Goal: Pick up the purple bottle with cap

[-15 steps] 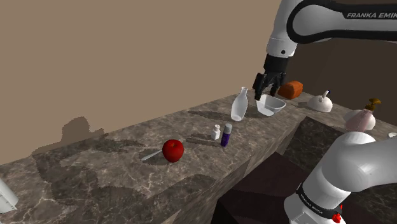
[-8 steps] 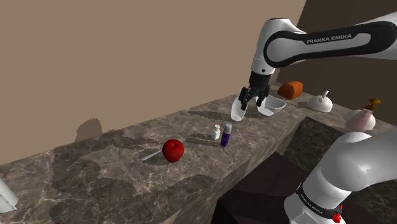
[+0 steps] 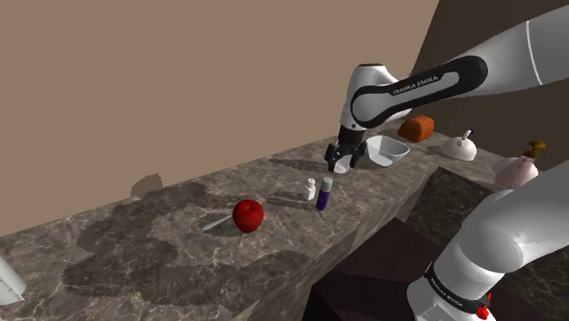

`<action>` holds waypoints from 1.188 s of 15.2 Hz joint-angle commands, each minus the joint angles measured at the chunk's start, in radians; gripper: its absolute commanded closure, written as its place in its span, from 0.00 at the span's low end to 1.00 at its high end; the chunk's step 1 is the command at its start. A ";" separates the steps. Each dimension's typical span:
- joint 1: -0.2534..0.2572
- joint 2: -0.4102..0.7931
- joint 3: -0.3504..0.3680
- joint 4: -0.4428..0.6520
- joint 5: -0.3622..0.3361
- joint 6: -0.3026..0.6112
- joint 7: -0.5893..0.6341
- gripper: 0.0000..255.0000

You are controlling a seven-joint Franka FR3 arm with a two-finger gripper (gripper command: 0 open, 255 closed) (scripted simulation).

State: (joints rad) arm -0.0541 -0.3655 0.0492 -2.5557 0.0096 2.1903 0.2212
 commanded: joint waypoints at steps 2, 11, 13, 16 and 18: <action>-0.011 0.119 0.001 0.013 -0.008 0.114 0.019 0.00; -0.026 0.339 -0.002 0.042 -0.028 0.311 0.051 0.00; -0.026 0.363 -0.003 0.037 -0.031 0.340 0.054 0.00; -0.026 0.382 -0.003 0.033 -0.034 0.363 0.055 0.00; -0.026 0.387 -0.003 0.035 -0.034 0.366 0.055 1.00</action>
State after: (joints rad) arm -0.0804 0.0200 0.0461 -2.5201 -0.0242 2.5549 0.2759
